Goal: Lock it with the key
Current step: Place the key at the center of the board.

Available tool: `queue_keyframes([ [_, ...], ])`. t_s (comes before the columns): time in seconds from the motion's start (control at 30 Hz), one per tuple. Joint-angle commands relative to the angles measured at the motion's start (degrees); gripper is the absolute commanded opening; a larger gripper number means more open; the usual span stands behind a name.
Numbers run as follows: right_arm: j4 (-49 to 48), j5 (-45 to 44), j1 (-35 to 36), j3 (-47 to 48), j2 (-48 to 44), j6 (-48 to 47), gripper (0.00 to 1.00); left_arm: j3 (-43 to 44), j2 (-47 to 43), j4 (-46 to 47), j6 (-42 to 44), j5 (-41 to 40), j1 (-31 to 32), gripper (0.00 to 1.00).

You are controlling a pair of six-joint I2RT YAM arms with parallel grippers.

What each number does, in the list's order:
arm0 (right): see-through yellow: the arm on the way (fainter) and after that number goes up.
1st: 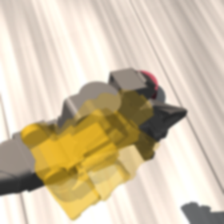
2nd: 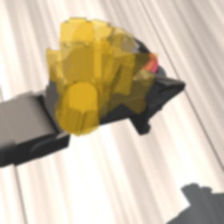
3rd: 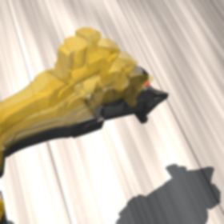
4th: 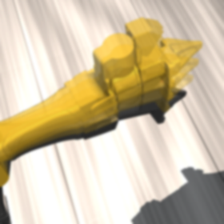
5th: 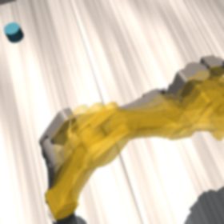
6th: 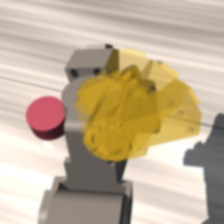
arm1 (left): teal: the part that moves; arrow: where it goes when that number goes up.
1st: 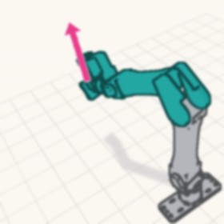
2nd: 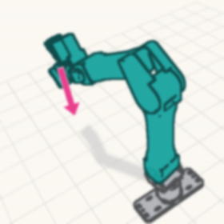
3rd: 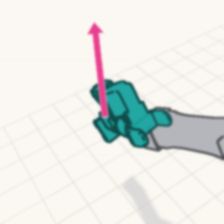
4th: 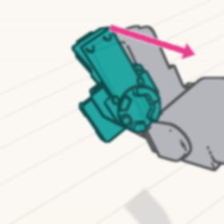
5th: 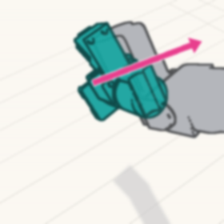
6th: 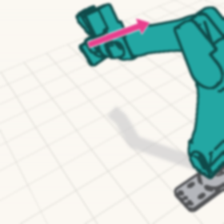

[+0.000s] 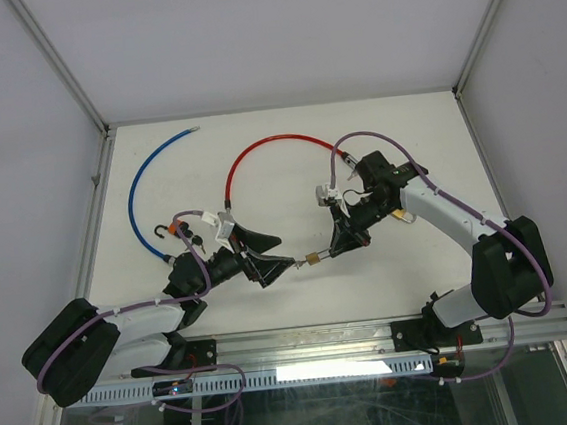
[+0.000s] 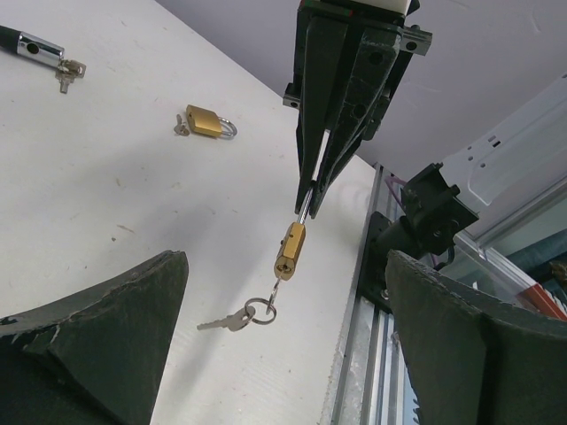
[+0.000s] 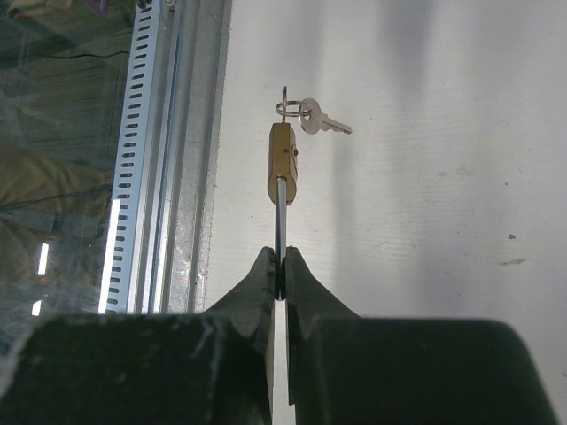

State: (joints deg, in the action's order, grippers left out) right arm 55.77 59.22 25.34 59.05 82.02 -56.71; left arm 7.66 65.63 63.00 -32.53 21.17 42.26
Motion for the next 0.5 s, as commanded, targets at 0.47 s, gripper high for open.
queue_keyframes([
  [0.47,0.2,3.3,-0.6,2.1,-2.1,-0.8,0.0,-0.5,0.3,2.4,-0.1,0.9,-0.5,0.96],
])
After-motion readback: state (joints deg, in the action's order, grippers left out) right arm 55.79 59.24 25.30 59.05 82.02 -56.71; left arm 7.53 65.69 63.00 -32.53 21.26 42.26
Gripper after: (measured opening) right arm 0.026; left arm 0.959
